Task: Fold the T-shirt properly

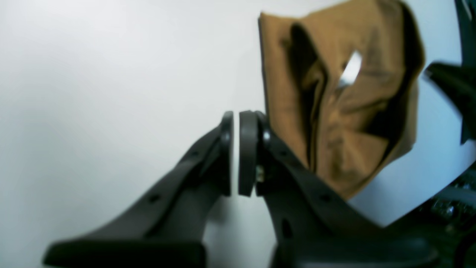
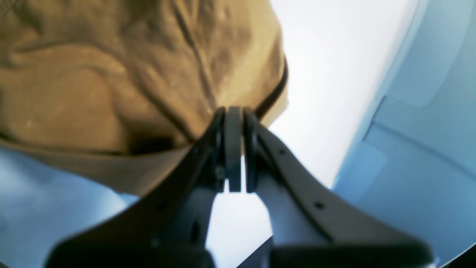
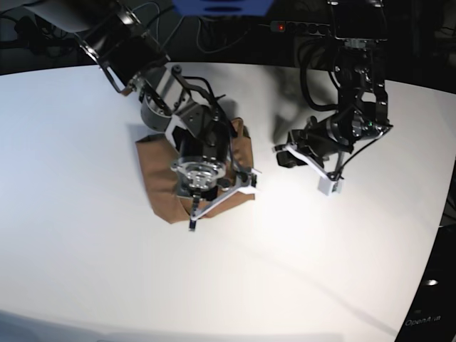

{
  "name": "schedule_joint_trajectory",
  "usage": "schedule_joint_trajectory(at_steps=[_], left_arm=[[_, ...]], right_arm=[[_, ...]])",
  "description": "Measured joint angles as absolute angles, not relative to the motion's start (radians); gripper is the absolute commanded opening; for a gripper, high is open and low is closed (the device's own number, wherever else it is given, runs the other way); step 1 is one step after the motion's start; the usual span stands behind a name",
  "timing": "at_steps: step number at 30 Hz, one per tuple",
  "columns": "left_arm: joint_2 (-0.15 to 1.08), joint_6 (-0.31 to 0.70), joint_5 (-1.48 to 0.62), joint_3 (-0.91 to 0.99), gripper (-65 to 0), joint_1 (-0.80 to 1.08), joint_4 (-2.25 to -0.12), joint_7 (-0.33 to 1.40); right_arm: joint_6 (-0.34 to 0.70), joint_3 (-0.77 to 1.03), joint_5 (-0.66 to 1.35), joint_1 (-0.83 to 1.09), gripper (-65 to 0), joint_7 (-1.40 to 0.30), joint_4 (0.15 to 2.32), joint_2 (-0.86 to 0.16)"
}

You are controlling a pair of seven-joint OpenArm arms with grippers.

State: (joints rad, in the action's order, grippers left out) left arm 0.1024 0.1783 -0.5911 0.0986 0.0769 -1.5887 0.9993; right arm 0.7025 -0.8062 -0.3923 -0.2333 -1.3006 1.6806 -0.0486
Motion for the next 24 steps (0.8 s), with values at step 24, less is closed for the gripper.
schedule_joint_trajectory(at_steps=[24], left_arm=[[0.178, 0.185, -0.596, -0.268, -62.4, 0.012, -1.538, 1.055]], right_arm=[[0.703, -0.8, -0.395, -0.313, -64.6, -1.267, 1.689, -0.242]])
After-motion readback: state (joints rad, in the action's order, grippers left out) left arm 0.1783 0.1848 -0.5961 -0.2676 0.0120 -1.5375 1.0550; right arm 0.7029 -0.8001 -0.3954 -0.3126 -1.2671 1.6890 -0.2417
